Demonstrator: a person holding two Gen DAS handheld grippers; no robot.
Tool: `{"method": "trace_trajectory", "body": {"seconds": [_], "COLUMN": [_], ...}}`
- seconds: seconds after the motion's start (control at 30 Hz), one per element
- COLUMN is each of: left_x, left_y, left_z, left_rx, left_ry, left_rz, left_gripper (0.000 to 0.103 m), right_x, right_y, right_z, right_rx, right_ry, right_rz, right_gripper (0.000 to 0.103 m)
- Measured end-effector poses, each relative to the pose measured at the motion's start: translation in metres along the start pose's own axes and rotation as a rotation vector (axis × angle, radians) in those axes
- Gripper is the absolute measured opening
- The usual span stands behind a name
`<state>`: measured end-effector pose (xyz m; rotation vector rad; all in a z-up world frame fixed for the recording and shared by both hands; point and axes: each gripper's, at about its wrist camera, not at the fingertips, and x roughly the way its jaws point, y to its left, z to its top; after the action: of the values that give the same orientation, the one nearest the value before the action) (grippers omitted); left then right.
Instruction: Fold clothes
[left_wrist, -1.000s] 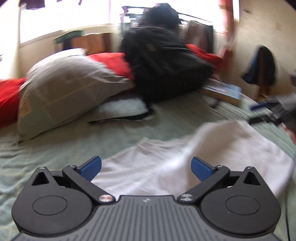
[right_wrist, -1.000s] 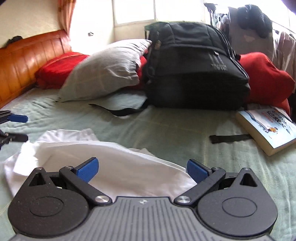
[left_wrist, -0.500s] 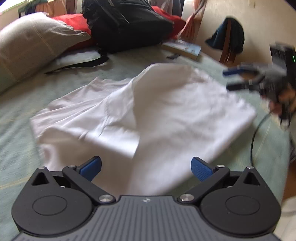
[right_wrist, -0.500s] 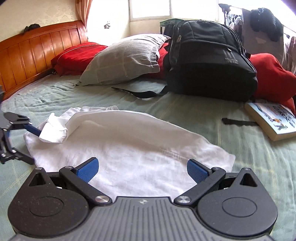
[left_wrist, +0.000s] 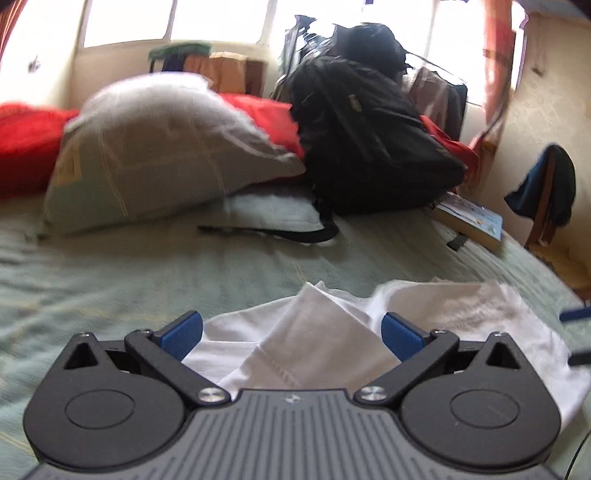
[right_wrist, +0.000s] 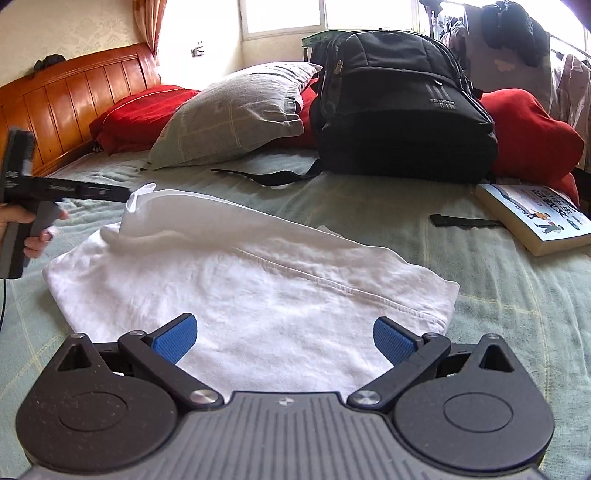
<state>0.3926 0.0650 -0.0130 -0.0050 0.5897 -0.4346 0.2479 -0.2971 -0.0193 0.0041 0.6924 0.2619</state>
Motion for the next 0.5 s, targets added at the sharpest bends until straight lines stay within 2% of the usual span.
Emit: {"method": "trace_trajectory", "body": {"seconds": [0.1, 0.23, 0.3, 0.37, 0.5], "left_x": [-0.016, -0.009, 0.0, 0.01, 0.018], "left_y": [-0.016, -0.034, -0.034, -0.029, -0.003], "left_z": [-0.005, -0.014, -0.02, -0.027, -0.04], "left_rx": [0.091, 0.165, 0.148, 0.109, -0.026], "left_ry": [-0.015, 0.063, 0.102, 0.138, 0.202], "left_rz": [-0.028, -0.117, -0.132, -0.112, -0.07], "left_gripper": [0.102, 0.102, 0.102, 0.102, 0.102], "right_x": [0.003, 0.006, 0.005, 0.003, 0.002], "right_y": [0.0, 0.002, 0.003, 0.002, -0.003], "right_z": [-0.001, -0.003, -0.004, -0.005, -0.009], "right_rx": [0.003, 0.006, 0.008, 0.008, 0.023], "right_ry": [0.005, 0.007, 0.006, 0.006, 0.013], "right_rz": [0.01, 0.021, 0.028, 0.027, 0.015], "right_gripper": [0.103, 0.103, 0.103, 0.103, 0.103]}}
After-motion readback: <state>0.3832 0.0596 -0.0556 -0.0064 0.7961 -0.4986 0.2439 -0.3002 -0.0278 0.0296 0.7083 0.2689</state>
